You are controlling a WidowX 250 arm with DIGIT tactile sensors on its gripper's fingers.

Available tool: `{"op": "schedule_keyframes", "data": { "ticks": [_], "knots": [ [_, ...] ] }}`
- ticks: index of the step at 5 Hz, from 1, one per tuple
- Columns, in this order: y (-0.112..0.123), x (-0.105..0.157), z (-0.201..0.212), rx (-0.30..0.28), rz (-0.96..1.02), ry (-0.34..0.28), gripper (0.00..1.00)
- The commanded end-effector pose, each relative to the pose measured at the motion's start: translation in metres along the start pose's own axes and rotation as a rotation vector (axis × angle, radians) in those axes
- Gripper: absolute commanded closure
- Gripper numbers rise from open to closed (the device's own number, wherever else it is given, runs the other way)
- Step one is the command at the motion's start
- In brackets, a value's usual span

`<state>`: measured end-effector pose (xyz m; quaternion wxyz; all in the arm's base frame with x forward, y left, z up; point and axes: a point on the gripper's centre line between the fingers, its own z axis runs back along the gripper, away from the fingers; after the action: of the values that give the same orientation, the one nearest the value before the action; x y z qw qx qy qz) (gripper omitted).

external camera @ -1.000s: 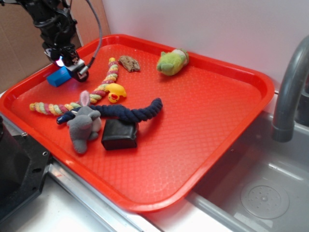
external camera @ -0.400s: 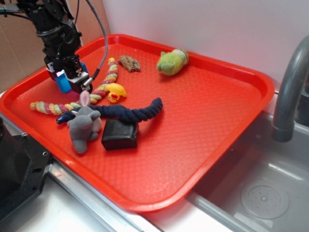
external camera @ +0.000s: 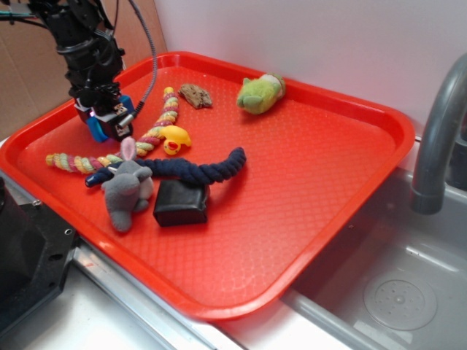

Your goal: Grab the blue block.

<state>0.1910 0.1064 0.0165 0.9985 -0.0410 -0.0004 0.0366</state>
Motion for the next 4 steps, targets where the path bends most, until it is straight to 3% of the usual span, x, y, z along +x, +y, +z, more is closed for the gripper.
{"op": "schedule_keyframes", "data": {
  "ticks": [1, 2, 3, 4],
  "knots": [
    [-0.018, -0.03, 0.104, 0.017, 0.12, -0.245, 1.0],
    [-0.046, -0.033, 0.152, -0.063, 0.074, -0.258, 1.0],
    [-0.074, -0.033, 0.2, -0.061, -0.022, -0.231, 1.0],
    [-0.094, -0.019, 0.195, -0.001, -0.078, -0.185, 1.0]
  ]
}}
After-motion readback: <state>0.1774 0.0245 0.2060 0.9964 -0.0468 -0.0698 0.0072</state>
